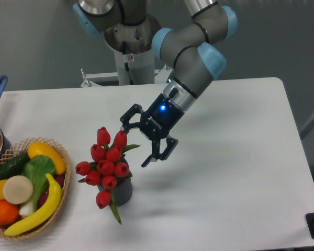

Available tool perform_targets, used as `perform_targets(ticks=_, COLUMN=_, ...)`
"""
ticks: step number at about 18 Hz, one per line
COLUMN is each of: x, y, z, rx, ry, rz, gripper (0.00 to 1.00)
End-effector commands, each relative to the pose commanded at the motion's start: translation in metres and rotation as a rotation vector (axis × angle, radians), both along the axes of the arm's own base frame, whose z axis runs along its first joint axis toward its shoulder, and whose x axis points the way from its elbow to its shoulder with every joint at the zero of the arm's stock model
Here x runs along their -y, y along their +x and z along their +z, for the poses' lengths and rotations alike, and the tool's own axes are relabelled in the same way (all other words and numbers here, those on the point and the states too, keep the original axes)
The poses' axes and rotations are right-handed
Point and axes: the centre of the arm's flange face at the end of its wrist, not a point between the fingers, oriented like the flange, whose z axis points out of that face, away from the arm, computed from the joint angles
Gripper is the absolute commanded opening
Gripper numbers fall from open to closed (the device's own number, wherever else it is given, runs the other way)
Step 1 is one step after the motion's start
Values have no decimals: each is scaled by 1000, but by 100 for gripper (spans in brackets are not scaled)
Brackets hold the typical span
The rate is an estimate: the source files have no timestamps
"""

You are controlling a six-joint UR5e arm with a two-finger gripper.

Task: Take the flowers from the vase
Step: 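Move the open gripper down toward the red tulips in the grey vase, then close the gripper around the tulip stems just above the vase rim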

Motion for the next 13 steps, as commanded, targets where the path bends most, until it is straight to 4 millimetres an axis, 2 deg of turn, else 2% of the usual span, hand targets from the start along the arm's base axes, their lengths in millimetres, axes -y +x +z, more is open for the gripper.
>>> perform_targets(ticks=4, x=-17, y=0, z=0, rx=-11, ry=10, rz=-27, gripper=100)
perform_targets(ticks=6, x=-27, y=7, z=-1, rx=-11, ry=11, rz=-49, gripper=100)
perform_targets(ticks=9, x=-30, y=6, z=-10, rx=0, ry=3, rz=-53, gripper=100)
perform_targets(ticks=13, x=-40, y=10, z=-5, rx=-8, ry=12, rz=-71, gripper=100)
